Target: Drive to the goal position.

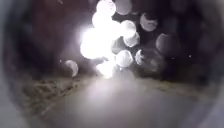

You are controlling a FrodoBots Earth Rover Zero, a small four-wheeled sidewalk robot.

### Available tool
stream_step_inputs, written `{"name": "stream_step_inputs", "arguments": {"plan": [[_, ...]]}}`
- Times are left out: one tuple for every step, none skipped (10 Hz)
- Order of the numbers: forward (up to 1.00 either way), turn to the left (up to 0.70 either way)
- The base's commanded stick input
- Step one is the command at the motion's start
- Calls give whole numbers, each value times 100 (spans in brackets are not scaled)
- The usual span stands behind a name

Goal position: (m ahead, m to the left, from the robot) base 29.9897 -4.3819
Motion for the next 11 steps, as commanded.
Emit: {"name": "stream_step_inputs", "arguments": {"plan": [[70,0],[70,0],[70,0],[70,0],[70,0],[70,0],[70,0],[70,0],[70,0],[70,0],[70,0]]}}
